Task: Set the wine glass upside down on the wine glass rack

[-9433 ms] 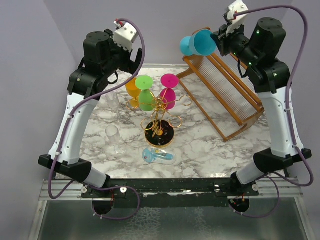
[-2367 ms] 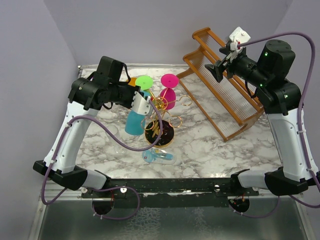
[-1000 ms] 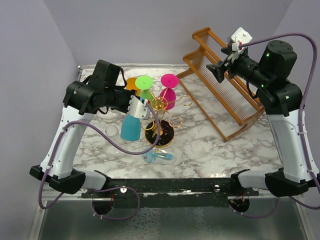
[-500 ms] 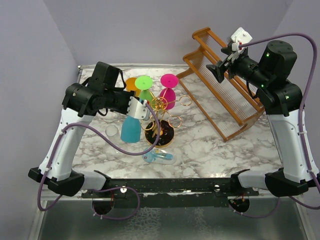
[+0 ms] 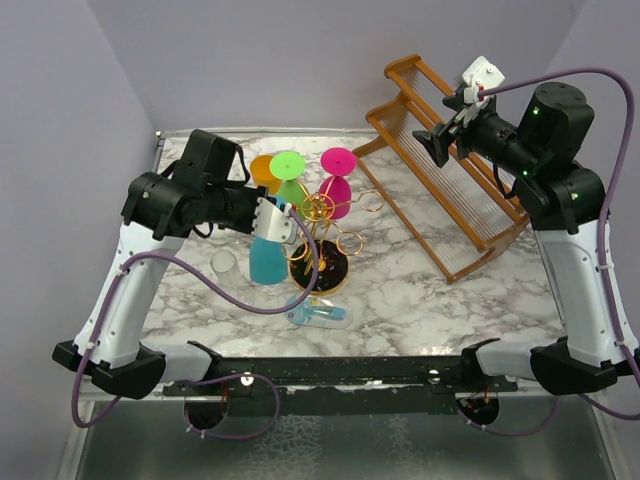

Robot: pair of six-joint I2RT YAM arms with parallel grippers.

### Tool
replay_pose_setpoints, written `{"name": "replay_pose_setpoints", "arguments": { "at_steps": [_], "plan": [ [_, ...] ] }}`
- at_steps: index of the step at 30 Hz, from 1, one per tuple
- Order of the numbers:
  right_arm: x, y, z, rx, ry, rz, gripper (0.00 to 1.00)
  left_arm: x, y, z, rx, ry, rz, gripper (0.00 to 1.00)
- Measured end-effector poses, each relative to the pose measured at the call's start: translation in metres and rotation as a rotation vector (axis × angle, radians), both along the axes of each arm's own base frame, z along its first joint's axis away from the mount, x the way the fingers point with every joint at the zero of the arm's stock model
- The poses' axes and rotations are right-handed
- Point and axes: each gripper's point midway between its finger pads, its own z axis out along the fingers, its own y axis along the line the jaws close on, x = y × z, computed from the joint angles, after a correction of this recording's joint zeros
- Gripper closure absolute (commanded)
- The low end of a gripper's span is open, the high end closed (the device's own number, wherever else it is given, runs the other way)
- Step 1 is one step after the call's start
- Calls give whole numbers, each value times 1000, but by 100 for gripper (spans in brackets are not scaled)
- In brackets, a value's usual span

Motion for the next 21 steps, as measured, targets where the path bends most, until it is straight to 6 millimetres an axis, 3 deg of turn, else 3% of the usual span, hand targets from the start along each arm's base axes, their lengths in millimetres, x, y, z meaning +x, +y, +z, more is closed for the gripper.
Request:
{"name": "replay_pose_setpoints", "arguments": {
  "at_steps": [16,21],
  "plan": [
    [-1,-5,-1,0,-1,-11,26,-10,8,-19,22,65,39,73],
    [-1,-5,-2,0,1,-10,26,-11,9,-21,22,74,47,64]
  ]
}}
